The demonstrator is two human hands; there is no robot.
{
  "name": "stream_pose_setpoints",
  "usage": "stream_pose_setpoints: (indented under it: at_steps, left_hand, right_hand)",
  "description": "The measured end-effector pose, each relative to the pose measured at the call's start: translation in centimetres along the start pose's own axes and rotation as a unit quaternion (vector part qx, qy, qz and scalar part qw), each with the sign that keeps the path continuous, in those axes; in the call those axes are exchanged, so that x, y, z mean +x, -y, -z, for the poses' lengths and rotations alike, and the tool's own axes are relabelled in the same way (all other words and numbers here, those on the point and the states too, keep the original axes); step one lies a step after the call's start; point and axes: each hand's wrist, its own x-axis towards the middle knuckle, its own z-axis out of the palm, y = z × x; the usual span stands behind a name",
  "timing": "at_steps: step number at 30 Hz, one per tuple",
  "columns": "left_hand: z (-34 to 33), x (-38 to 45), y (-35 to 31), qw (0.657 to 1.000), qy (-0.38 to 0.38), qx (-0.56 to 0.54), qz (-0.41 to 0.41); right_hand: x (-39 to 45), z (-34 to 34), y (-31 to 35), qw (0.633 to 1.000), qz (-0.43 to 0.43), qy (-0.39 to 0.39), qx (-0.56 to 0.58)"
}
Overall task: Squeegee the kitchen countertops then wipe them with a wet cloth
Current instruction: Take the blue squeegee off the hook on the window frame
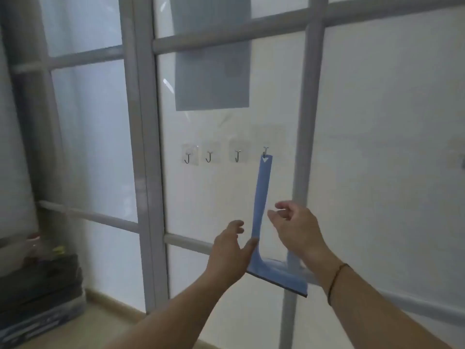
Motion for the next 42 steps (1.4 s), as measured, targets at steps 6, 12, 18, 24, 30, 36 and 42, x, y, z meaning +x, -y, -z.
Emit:
stream_pose_setpoints:
  at_steps: [6,12,18,24,30,36,42]
  left_hand:
    - [-2.2,2.0,-0.7,0.999,0.017,-0.016,0.025]
    - [-1.6,1.8,-1.0,1.000,-0.011,-0.002,0.005]
    - [0.8,1.0,-2.0,0.999,-0.002,-0.046,-0.011]
    - [2.9,0.2,-3.3,0.996,0.015,-0.086,-0.027]
    - [5.1,-2.6,-1.1,0.995,0.065,-0.020,-0.075]
    - [11.8,-8.2,6.5,0.963,0.114,0.236,-0.063]
    - [24.1,-19.6,16.5,0.870,0.183,0.456,0.043]
  right_hand:
    - [4.1,-2.1,-0.4,0.997,-0.022,0.017,0.068]
    - [4.8,-2.4,-0.1,0.993,-0.026,0.038,0.105]
    - [3.8,-2.2,1.8,0.990,-0.001,0.014,0.138]
    - [2.9,-1.7,3.9,0.989,0.034,0.002,0.146]
    - [0.9,-1.7,4.1,0.991,0.060,0.025,0.118]
    - [-4.1,-5.5,2.3,0.948,0.013,0.159,0.275]
    - [-13.7,-19.7,1.1,0.834,-0.125,0.488,0.226]
